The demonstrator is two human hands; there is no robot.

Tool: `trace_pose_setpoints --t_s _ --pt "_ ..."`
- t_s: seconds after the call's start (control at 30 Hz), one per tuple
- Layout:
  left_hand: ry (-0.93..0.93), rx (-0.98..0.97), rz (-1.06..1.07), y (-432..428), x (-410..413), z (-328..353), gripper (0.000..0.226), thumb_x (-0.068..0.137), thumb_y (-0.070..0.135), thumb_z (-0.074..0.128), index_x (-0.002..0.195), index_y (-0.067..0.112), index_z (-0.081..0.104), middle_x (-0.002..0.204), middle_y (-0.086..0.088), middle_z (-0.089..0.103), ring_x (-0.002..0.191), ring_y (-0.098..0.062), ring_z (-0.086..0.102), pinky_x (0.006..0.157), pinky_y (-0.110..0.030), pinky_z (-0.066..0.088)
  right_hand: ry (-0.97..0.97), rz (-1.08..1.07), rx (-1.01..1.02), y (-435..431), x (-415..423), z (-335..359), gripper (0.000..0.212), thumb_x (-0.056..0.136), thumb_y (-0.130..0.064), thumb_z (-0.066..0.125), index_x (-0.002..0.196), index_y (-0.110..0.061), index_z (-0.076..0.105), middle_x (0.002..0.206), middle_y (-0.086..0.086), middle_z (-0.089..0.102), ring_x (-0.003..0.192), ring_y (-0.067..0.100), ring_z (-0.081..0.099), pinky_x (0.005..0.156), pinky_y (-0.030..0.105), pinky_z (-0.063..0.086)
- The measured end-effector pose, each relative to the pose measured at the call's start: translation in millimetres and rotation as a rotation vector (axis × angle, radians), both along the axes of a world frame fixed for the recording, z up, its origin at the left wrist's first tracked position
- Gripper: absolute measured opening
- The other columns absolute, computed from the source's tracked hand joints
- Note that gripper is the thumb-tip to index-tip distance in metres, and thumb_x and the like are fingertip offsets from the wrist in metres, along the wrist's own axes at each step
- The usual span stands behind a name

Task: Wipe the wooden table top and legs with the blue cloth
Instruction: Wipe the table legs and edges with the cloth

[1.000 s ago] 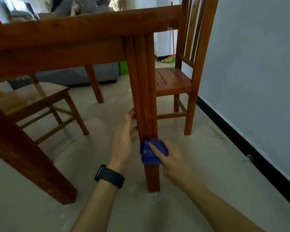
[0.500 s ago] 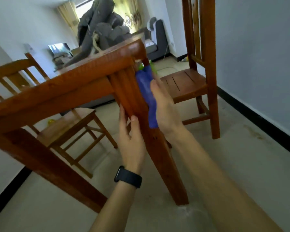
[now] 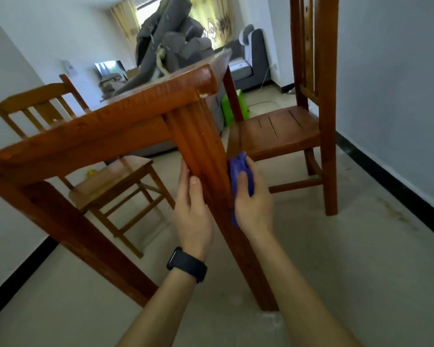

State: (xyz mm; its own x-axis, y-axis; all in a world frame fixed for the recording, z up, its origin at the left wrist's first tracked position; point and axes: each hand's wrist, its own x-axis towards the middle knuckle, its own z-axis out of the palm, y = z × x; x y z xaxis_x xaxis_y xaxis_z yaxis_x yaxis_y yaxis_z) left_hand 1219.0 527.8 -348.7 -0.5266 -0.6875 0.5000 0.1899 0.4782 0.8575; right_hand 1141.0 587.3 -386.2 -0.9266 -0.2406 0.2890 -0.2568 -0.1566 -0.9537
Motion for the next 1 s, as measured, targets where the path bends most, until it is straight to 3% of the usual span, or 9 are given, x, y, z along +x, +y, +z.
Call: trace_pose_setpoints --t_s 0.13,0.23,0.3,0.4,0.47,0.57,0.7,0.83,1.0 --pt "0.018 0.002 -0.055 -5.8 3.5 2.2 0.049 0.102 0.047 0.034 0.150 0.038 0.031 0.148 0.017 0.044 0.132 0.003 0.043 0.111 -0.034 0.039 0.315 0.009 -0.086 -10.4 3.7 71.8 0.043 0.104 -0.045 0.037 0.146 -0.040 0.037 0.139 -0.016 0.046 0.119 -0.005 0.042 0.103 0.023 0.034" --pt "0.017 0.024 -0.100 -9.6 5.8 2.7 0.049 0.103 0.045 0.030 0.151 0.035 0.030 0.144 0.019 0.047 0.127 0.005 0.047 0.103 -0.021 0.043 0.377 -0.004 -0.119 -16.7 3.3 42.8 0.036 0.105 -0.045 0.035 0.140 -0.042 0.040 0.126 -0.023 0.049 0.113 -0.010 0.044 0.098 0.019 0.036" --pt "0.010 0.024 -0.093 -11.1 6.2 0.8 0.047 0.104 0.046 0.029 0.151 0.038 0.029 0.148 0.016 0.044 0.131 -0.002 0.046 0.106 -0.029 0.042 0.298 -0.045 -0.076 -19.8 4.1 -8.4 0.035 0.104 -0.050 0.031 0.130 -0.038 0.051 0.116 -0.017 0.058 0.109 0.001 0.054 0.096 0.027 0.043" --pt "-0.004 0.039 -0.082 -10.6 4.8 -2.5 0.046 0.105 0.047 0.029 0.150 0.043 0.027 0.151 0.015 0.040 0.135 -0.005 0.042 0.110 -0.036 0.039 -0.145 0.000 0.216 -14.0 -7.6 -74.4 0.035 0.102 -0.053 0.027 0.108 -0.036 0.057 0.099 -0.006 0.063 0.094 0.011 0.062 0.089 0.036 0.051" --pt "-0.020 0.024 -0.078 -9.7 5.3 -2.6 0.047 0.104 0.049 0.030 0.151 0.044 0.026 0.152 0.015 0.039 0.136 -0.005 0.041 0.111 -0.037 0.038 -0.309 0.075 0.410 -6.3 -16.9 -78.1 0.039 0.104 -0.047 0.030 0.118 -0.027 0.060 0.090 -0.007 0.060 0.081 0.006 0.059 0.081 0.035 0.051" --pt "-0.030 0.031 -0.085 -9.2 6.3 0.4 0.048 0.104 0.048 0.030 0.151 0.043 0.026 0.153 0.015 0.038 0.137 -0.005 0.040 0.112 -0.037 0.037 -0.170 0.034 0.238 -3.9 -20.3 -21.8 0.042 0.104 -0.047 0.033 0.142 -0.033 0.044 0.117 -0.010 0.061 0.103 0.006 0.058 0.091 0.031 0.044" --pt "-0.015 0.014 -0.065 -7.5 5.9 2.1 0.047 0.103 0.048 0.031 0.149 0.042 0.029 0.150 0.018 0.040 0.136 0.000 0.039 0.115 -0.041 0.034 0.241 0.032 0.001 -15.8 -4.2 56.6 0.045 0.102 -0.055 0.028 0.147 -0.050 0.027 0.152 -0.011 0.036 0.133 0.009 0.039 0.105 0.031 0.035" --pt "-0.008 0.021 -0.056 0.0 4.5 2.0 0.042 0.102 0.052 0.030 0.144 0.051 0.028 0.149 0.021 0.041 0.136 0.000 0.040 0.116 -0.042 0.034 0.259 0.042 -0.074 -17.4 -7.0 22.9 0.043 0.103 -0.052 0.029 0.145 -0.046 0.036 0.141 -0.016 0.045 0.118 -0.012 0.042 0.093 0.008 0.035" --pt "0.015 0.027 -0.032 10.2 2.6 4.0 0.035 0.096 0.061 0.031 0.130 0.069 0.028 0.148 0.025 0.037 0.138 -0.003 0.038 0.115 -0.040 0.034 0.007 0.038 0.200 -12.0 -10.4 -80.8 0.054 0.095 -0.070 0.022 0.126 -0.040 0.053 0.107 -0.012 0.061 0.099 0.004 0.061 0.084 0.025 0.049"
